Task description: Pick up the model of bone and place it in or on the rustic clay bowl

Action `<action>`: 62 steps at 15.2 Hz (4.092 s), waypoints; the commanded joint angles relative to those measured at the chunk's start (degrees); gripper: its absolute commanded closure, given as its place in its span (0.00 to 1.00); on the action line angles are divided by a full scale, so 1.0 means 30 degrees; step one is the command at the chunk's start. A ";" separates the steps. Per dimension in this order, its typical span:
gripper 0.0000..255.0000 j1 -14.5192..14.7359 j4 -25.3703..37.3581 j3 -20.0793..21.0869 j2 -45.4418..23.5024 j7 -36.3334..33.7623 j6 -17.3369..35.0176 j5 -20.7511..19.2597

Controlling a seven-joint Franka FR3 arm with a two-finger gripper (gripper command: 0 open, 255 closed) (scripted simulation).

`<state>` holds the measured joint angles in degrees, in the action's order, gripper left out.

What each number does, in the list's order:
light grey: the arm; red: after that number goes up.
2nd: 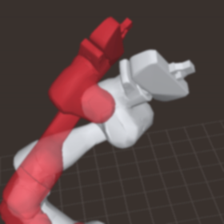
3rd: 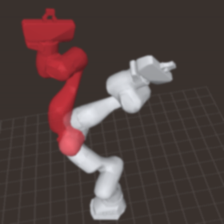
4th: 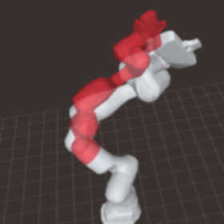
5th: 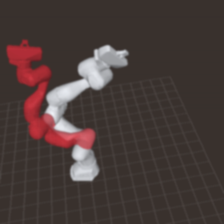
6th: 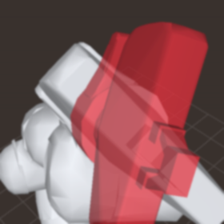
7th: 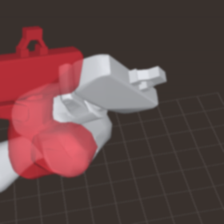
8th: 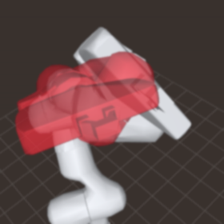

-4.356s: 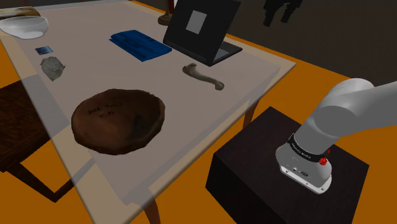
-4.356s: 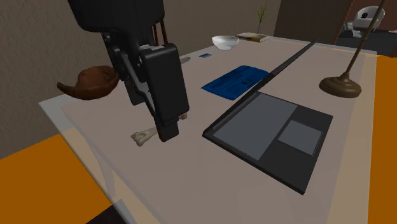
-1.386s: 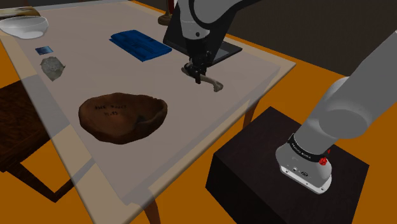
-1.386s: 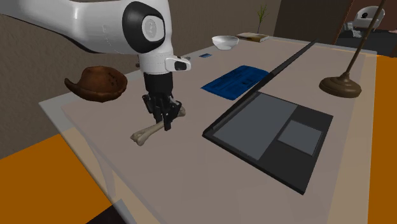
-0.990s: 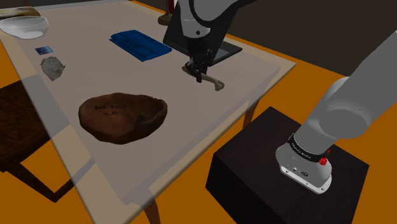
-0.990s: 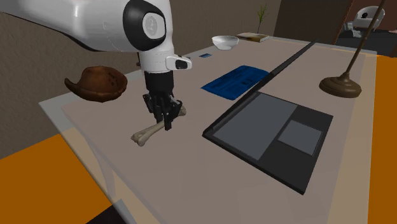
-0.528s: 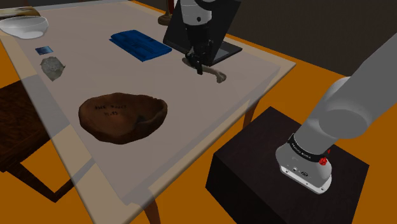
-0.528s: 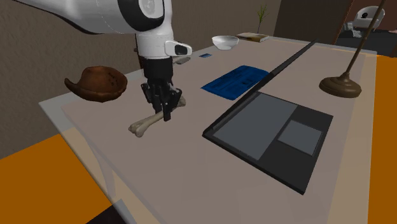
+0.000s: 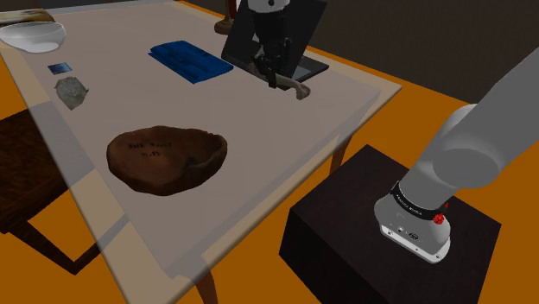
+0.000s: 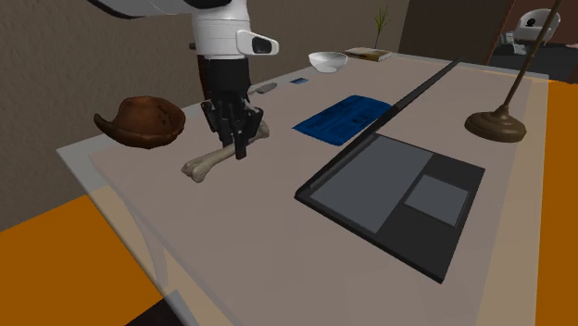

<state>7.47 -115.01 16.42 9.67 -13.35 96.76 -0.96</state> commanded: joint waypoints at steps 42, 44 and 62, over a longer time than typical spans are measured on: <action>1.00 0.9504 2.0797 0.5190 -1.3476 -1.2789 -0.8765 -0.4094; 1.00 0.9152 1.9532 0.5201 -1.3039 -1.2780 -0.7940 -0.3860; 1.00 0.8003 1.4920 0.5304 -1.1834 -1.2731 -0.4553 -0.3287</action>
<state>31.46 -69.92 32.35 -25.64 -51.53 83.15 -10.86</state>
